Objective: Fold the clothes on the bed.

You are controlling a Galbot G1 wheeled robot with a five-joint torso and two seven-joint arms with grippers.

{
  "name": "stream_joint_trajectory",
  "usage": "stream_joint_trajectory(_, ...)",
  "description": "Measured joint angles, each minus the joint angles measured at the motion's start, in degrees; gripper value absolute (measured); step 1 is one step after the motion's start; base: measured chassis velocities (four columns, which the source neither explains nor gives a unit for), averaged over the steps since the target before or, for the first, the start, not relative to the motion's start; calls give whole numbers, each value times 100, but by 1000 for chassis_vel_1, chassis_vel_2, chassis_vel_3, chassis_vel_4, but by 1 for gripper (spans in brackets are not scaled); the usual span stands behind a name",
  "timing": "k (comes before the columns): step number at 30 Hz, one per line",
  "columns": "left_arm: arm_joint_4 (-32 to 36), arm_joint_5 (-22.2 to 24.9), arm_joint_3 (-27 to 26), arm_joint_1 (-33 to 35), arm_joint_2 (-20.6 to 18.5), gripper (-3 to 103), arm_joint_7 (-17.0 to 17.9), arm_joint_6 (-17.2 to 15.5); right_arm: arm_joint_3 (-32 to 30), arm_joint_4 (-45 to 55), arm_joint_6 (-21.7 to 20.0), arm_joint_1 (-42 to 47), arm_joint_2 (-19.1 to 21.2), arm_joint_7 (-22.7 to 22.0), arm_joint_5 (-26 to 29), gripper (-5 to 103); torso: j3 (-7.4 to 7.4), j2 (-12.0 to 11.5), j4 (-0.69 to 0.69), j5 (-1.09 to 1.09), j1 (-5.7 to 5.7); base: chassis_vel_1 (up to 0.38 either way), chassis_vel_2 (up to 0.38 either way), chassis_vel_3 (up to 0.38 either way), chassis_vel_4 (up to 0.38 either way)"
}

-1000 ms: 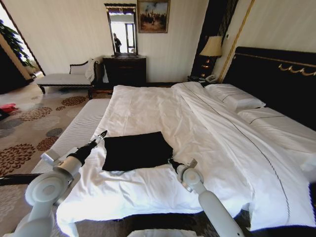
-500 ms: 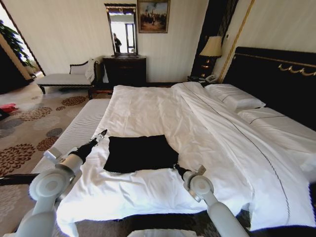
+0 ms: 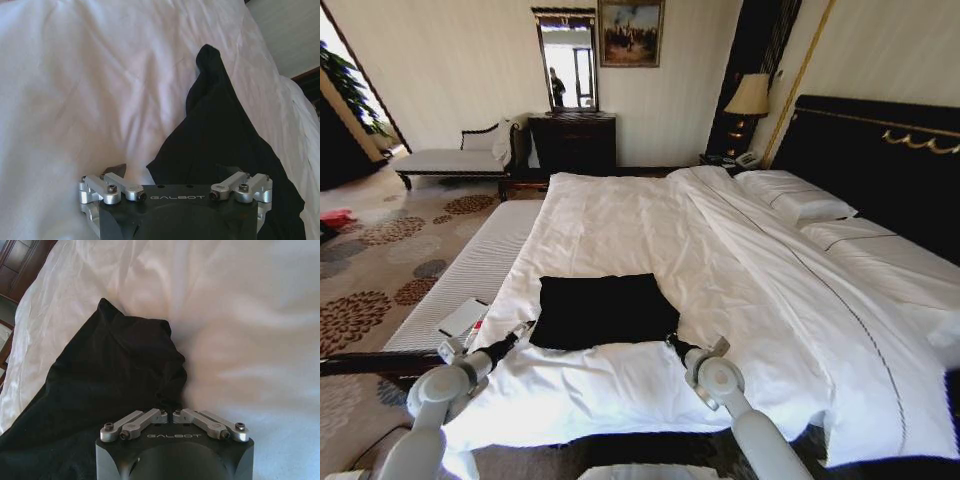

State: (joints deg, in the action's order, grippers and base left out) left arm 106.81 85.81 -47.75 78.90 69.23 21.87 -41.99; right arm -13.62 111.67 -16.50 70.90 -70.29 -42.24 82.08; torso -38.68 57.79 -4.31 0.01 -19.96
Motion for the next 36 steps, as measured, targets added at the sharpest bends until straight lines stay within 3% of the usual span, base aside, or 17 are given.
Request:
stream_joint_trajectory(8,-296,-54,176,-266,394,100,-293,119,-40,-119,-5,-52,71,58,14,0,0,0,1,1,0,0,0,0,0)
stream_joint_trajectory(16,-106,75,311,-285,701,102,-378,107,-32,-210,-9,-143,106,68,30,0,0,0,-1,-1,0,0,0,0,0)
stream_joint_trajectory(19,-102,-51,346,-287,768,97,-425,118,-28,-221,-9,-170,115,68,36,0,0,0,0,-2,0,0,0,0,0)
stream_joint_trajectory(23,-106,-274,362,-240,766,76,-563,193,-30,-246,-10,-185,128,70,45,0,0,0,0,-1,0,0,0,0,0)
stream_joint_trajectory(25,-105,-293,362,-233,756,76,-579,204,-31,-249,-11,-185,128,71,44,0,0,0,0,-1,0,0,0,0,0)
stream_joint_trajectory(30,-75,-325,358,-211,716,55,-626,234,-36,-249,-11,-183,117,71,27,0,0,0,0,-2,0,0,0,0,0)
stream_joint_trajectory(31,-57,-325,357,-199,708,55,-626,234,-36,-247,-11,-183,110,69,19,0,0,0,0,-2,0,0,0,0,0)
stream_joint_trajectory(32,-38,-323,357,-183,698,44,-624,234,-37,-243,-11,-179,100,65,2,0,0,0,0,-1,0,0,0,0,0)
stream_joint_trajectory(34,-35,-323,357,-180,696,44,-621,234,-37,-242,-11,-177,97,65,-6,0,0,0,0,-1,0,0,0,0,0)
stream_joint_trajectory(36,-29,-319,356,-168,684,33,-585,234,-37,-230,-11,-154,79,61,-45,0,0,0,0,-2,0,0,0,0,0)
